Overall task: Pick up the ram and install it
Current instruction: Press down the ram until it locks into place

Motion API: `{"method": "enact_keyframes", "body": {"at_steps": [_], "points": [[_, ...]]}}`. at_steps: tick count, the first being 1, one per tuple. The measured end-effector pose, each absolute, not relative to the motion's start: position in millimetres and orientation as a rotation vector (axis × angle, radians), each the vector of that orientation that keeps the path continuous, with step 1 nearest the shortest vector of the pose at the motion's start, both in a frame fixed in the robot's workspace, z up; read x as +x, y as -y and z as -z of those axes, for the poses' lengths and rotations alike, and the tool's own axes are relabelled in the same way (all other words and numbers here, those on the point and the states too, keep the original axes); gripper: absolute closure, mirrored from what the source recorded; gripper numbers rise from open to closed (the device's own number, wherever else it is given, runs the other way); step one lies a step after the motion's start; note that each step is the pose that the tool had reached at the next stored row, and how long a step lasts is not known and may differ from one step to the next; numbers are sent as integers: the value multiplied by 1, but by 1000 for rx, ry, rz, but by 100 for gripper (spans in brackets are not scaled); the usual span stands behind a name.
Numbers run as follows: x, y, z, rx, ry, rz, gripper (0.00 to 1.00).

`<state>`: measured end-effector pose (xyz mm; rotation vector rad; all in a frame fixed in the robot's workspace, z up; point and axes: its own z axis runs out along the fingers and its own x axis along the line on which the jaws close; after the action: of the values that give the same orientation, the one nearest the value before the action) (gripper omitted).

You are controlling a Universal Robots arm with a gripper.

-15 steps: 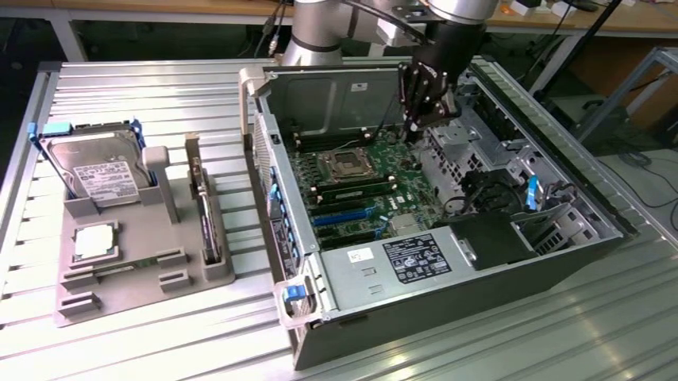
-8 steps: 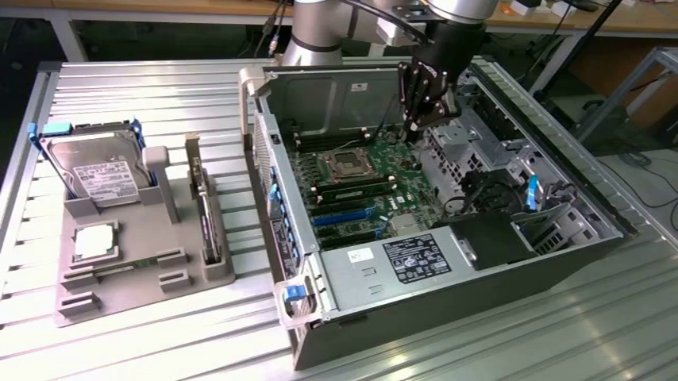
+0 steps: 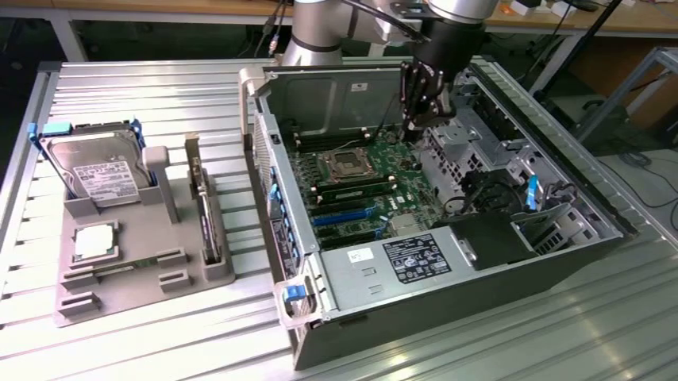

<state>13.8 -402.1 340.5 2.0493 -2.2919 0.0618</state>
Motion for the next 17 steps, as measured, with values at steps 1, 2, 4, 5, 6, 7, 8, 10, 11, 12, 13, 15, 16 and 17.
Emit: {"method": "enact_keyframes", "body": {"at_steps": [1, 2, 4, 5, 6, 7, 8, 10, 11, 12, 13, 15, 16, 17], "points": [[14, 402, -340, 2031, 2307, -61, 89], [13, 402, -340, 2010, 2326, -60, 89], [13, 402, -340, 1950, 2375, -57, 89], [13, 402, -340, 1938, 2384, -57, 89], [13, 402, -340, 1923, 2397, -56, 89], [13, 402, -340, 1903, 2412, -55, 89], [13, 402, -340, 1899, 2415, -55, 89], [13, 402, -340, 1864, 2442, -54, 89], [13, 402, -340, 1827, 2469, -52, 89], [13, 402, -340, 1788, 2497, -50, 89], [13, 402, -339, 1760, 2516, -49, 89], [13, 402, -338, 1706, 2552, -47, 89], [13, 402, -338, 1681, 2568, -46, 89], [13, 402, -337, 1665, 2578, -45, 89]]}}
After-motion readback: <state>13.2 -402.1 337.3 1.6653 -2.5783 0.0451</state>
